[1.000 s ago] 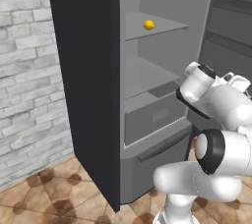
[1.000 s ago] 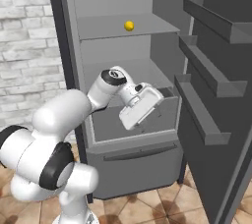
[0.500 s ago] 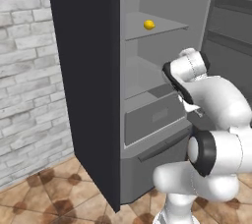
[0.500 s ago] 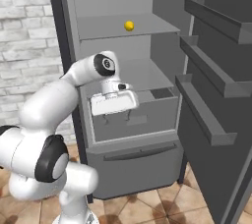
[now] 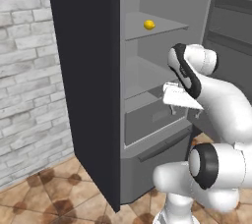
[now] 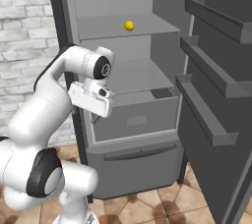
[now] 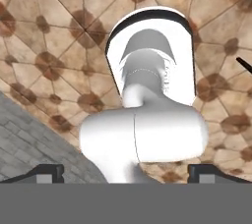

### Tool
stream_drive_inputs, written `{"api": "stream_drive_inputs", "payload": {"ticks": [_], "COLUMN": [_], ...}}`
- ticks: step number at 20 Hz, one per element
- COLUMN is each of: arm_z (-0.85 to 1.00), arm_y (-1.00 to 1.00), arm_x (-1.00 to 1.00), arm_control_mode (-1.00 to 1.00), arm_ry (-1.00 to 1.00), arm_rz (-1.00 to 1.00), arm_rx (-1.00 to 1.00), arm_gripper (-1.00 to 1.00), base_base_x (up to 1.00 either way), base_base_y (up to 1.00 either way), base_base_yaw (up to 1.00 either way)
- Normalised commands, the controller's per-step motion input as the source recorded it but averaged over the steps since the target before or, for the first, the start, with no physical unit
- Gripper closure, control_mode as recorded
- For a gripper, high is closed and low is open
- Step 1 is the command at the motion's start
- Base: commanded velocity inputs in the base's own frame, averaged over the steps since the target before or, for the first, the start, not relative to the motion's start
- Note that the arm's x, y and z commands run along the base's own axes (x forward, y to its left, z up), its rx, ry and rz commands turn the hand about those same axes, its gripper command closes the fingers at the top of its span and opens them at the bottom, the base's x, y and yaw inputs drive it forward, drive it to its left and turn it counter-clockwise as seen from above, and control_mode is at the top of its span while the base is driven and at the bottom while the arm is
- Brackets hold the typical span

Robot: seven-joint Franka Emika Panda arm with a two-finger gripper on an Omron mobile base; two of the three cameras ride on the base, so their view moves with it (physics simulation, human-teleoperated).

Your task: Retrieve a lemon from the fridge and place it on the cutting board with the fish.

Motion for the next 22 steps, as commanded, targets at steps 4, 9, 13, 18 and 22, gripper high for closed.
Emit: {"api": "stream_drive_inputs", "payload": {"ticks": [4,9,13,18,22], "arm_z": [0.35,0.64,0.34,-0.14,-0.44], "arm_y": [0.65,0.11,0.0,0.0,0.0], "arm_x": [-0.78,-0.84,-0.17,-0.08,0.0], "arm_control_mode": [-1.0,-1.0,-1.0,-1.0,-1.0], "arm_ry": [0.0,0.0,0.03,-0.15,-0.39], "arm_rz": [0.01,0.03,-0.05,-0.05,0.0], "arm_rx": [0.15,-0.03,-0.28,-0.11,-0.01], "arm_gripper": [-1.0,-1.0,-1.0,-1.0,-1.0], "base_base_x": [0.0,0.0,0.0,0.0,0.0], "base_base_y": [0.0,0.0,0.0,0.0,0.0], "base_base_yaw": [0.0,0.0,0.0,0.0,0.0]}}
